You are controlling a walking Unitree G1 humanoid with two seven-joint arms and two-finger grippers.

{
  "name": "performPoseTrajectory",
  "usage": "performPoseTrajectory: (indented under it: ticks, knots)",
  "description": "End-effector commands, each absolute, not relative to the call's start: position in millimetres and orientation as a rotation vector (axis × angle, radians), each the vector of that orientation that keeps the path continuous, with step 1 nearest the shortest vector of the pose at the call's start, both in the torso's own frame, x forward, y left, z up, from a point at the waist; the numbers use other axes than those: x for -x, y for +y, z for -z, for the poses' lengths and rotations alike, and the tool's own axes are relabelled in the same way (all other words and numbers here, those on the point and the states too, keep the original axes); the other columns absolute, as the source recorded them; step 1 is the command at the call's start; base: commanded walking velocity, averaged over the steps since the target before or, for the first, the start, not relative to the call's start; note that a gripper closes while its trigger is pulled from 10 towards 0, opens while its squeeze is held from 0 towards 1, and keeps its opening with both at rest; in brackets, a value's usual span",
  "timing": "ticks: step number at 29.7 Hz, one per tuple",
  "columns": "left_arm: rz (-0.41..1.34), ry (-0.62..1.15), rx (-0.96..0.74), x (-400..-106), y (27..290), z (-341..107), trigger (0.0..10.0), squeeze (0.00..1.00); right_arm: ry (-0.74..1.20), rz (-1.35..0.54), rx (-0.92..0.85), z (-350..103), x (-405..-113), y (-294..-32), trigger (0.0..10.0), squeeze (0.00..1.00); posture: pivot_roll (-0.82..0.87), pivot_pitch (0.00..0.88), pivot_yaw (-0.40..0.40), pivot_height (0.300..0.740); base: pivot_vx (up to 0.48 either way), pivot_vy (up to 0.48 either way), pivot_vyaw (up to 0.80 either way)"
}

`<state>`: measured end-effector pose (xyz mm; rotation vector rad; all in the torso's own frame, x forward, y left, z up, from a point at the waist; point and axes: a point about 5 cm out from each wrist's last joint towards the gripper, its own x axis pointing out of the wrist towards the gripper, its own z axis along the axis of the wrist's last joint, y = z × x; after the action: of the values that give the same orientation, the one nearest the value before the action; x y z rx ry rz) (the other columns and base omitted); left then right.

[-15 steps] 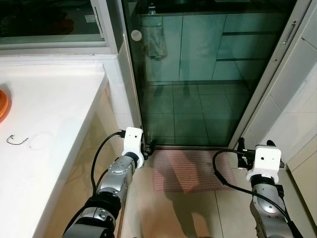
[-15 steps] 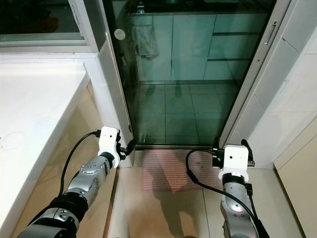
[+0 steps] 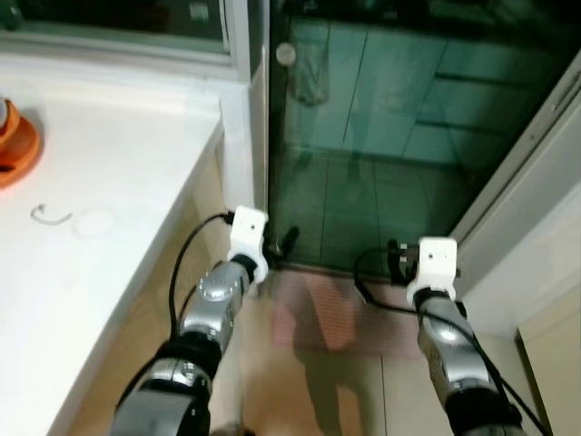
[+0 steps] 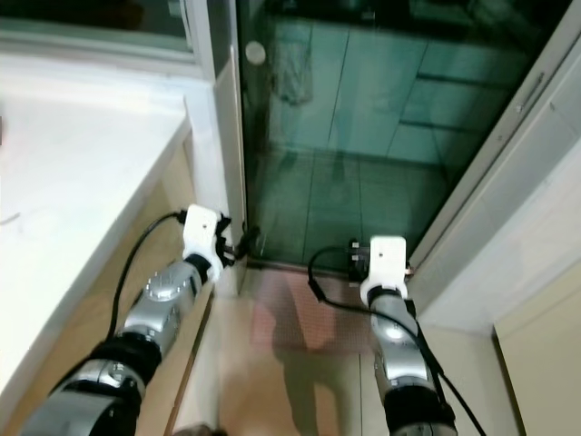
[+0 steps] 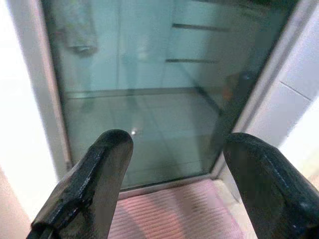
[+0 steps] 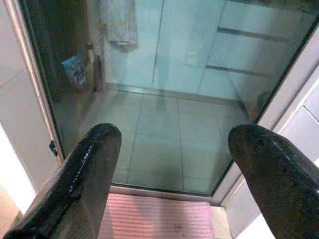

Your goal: Restocking fridge

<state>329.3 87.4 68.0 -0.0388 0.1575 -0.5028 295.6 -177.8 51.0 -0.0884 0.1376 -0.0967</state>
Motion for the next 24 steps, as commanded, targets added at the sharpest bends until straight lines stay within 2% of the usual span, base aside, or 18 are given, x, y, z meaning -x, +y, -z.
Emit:
performPoseTrajectory:
  ticks: [1, 4, 7, 8, 10, 13, 14, 15, 17, 19, 24]
  knots:
    - [0.531, 0.152, 0.006, -324.2, 90.6, -65.1, 10.0, 0.0, 0.113, 0.128, 0.096, -54.9, -292.2, -186.0, 10.0, 0.0, 0.08, 0.0, -0.037, 0.74, 0.0, 0.0, 0.0]
    - [0.544, 0.153, -0.024, -312.4, 107.5, -61.2, 10.0, 0.0, 0.073, 0.138, 0.141, -60.0, -274.5, -190.7, 10.0, 0.0, 0.07, 0.0, -0.03, 0.74, 0.0, 0.0, 0.0]
    - [0.532, 0.191, -0.055, -291.1, 136.0, -51.8, 10.0, 0.0, 0.076, 0.134, 0.174, -54.2, -241.4, -198.3, 10.0, 0.0, 0.05, 0.0, -0.025, 0.74, 0.0, 0.0, 0.0]
    - [0.555, 0.221, -0.067, -273.6, 151.8, -42.7, 10.0, 0.0, 0.111, 0.143, 0.168, -43.9, -220.5, -205.9, 10.0, 0.0, 0.05, 0.0, -0.021, 0.74, 0.0, 0.0, 0.0]
    - [0.571, 0.237, -0.071, -265.1, 158.1, -38.2, 10.0, 0.0, 0.13, 0.148, 0.165, -39.1, -211.1, -209.5, 10.0, 0.0, 0.05, 0.0, -0.021, 0.74, 0.0, 0.0, 0.0]
    - [0.758, 0.285, -0.147, -223.9, 172.6, -19.1, 10.0, 0.0, 0.201, 0.153, 0.134, -23.3, -184.3, -217.9, 10.0, 0.0, 0.05, 0.0, -0.019, 0.74, 0.0, 0.0, 0.0]
    - [0.763, 0.29, -0.104, -216.9, 172.8, -17.8, 10.0, 0.0, 0.219, 0.164, 0.102, -20.4, -181.3, -217.7, 10.0, 0.0, 0.05, 0.0, -0.015, 0.74, 0.0, 0.0, 0.0]
    - [0.752, 0.29, -0.066, -214.5, 172.3, -18.1, 10.0, 0.0, 0.229, 0.172, 0.081, -19.2, -180.6, -217.0, 10.0, 0.0, 0.05, 0.0, -0.015, 0.74, 0.0, 0.0, 0.0]
    - [0.621, 0.289, 0.0, -226.0, 170.9, -22.6, 10.0, 0.0, 0.238, 0.195, 0.058, -15.4, -184.7, -213.2, 10.0, 0.0, 0.05, 0.0, -0.004, 0.74, 0.0, 0.0, 0.0]
    - [0.525, 0.269, -0.002, -236.2, 170.5, -28.7, 10.0, 0.0, 0.233, 0.205, 0.052, -15.5, -189.3, -208.0, 10.0, 0.0, 0.04, 0.0, -0.001, 0.74, 0.0, 0.0, 0.0]
    - [0.513, 0.251, 0.016, -248.1, 164.8, -34.5, 10.0, 0.0, 0.193, 0.196, 0.024, -25.1, -199.4, -192.0, 10.0, 0.0, 0.02, 0.0, -0.011, 0.74, 0.0, 0.0, 0.0]
